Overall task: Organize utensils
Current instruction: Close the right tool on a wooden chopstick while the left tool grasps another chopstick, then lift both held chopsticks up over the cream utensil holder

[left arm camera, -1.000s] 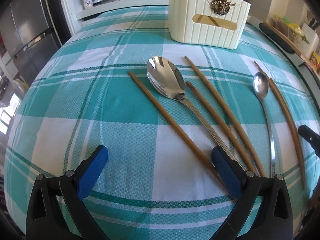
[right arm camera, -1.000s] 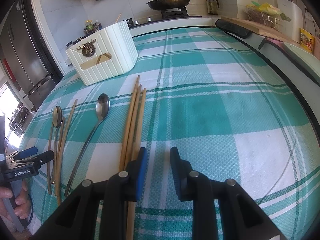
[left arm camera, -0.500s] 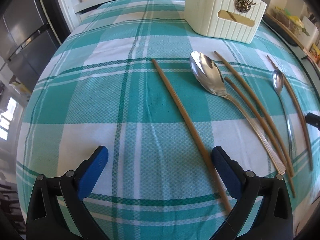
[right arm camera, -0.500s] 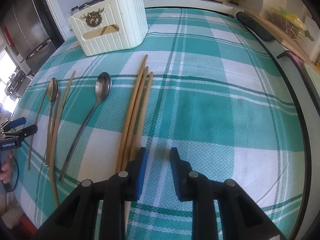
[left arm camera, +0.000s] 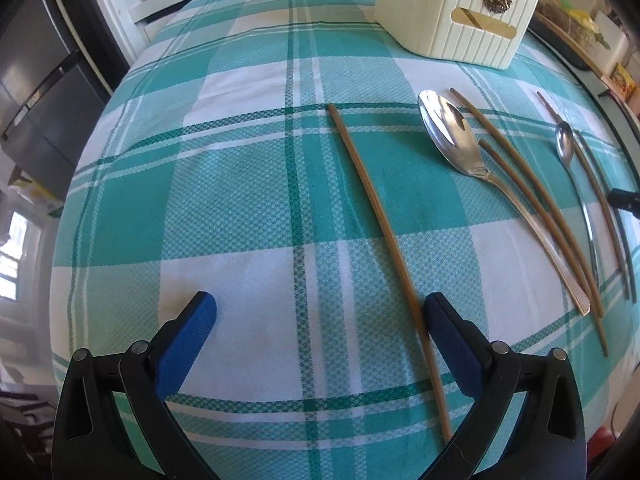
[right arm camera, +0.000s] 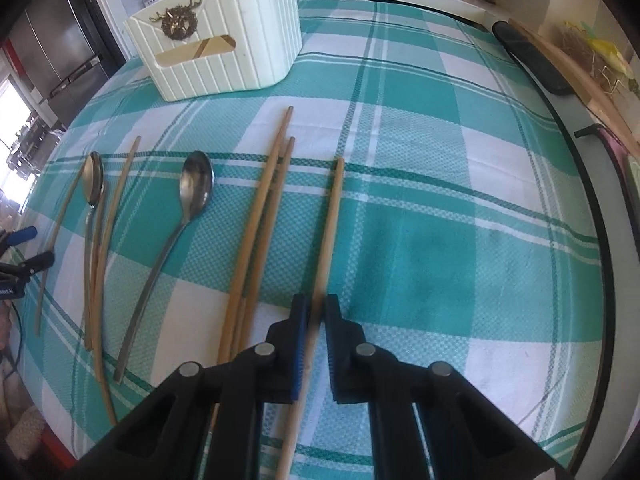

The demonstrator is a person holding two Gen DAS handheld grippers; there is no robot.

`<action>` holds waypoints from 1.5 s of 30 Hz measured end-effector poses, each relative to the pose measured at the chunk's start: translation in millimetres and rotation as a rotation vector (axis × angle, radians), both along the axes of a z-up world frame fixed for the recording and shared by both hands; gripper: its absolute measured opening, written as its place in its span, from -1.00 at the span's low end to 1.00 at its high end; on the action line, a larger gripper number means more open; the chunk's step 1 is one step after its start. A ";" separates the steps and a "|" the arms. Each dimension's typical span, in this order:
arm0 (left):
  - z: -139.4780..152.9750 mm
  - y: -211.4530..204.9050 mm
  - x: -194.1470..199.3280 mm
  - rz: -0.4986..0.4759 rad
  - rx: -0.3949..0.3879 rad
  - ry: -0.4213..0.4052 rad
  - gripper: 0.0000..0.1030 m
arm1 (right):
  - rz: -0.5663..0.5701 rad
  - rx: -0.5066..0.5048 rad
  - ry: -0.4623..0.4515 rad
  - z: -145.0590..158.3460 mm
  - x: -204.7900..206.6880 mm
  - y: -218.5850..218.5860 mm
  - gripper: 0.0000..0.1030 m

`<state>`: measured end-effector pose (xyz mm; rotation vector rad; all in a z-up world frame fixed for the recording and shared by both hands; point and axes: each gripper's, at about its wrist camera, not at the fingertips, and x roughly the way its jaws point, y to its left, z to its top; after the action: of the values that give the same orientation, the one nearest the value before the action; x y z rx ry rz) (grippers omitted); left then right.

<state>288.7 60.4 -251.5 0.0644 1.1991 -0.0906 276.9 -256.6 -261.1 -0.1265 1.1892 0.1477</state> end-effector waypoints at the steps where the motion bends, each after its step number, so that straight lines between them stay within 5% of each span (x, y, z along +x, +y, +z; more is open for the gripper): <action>1: -0.9 1.7 0.4 -0.012 -0.014 -0.002 0.99 | 0.009 -0.030 0.006 0.1 -0.5 0.9 -0.85; 9: -0.5 -1.4 35.7 -0.078 0.001 0.103 0.99 | 0.040 -0.022 0.049 1.3 10.4 -3.5 -0.74; 12: 2.1 -9.0 60.5 -0.085 0.007 0.126 0.81 | 0.038 -0.013 0.051 1.0 30.0 -2.1 -0.73; 14: 7.0 -14.9 75.7 -0.091 0.000 0.119 0.48 | 0.025 0.009 0.032 1.2 46.4 -1.2 -0.73; 16: 12.8 -18.8 89.4 -0.073 0.002 0.102 -0.37 | 0.008 0.035 0.020 0.7 62.9 0.0 -0.86; 18: 14.7 -20.6 98.1 -0.063 -0.018 0.099 -0.83 | -0.005 0.048 0.011 -0.4 76.4 1.7 -0.88; 24: 40.2 -5.9 87.3 -0.032 -0.144 -0.011 -0.94 | -0.039 0.125 -0.103 26.6 76.4 1.6 -0.88; 31: 144.5 20.6 29.2 -0.086 -0.293 -0.292 -0.94 | 0.073 0.167 -0.369 128.0 10.2 7.8 -0.88; 36: 203.9 22.8 -1.4 -0.138 -0.326 -0.451 -0.94 | 0.099 0.183 -0.490 177.9 -24.7 12.4 -0.88; 45: 306.8 14.9 26.8 -0.083 -0.454 -0.706 -0.95 | 0.094 0.203 -0.680 250.1 1.6 41.6 -0.88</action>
<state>315.6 75.3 55.3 -0.2372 0.4510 -0.3776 278.5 -215.1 -10.9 -0.0460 0.4861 0.2817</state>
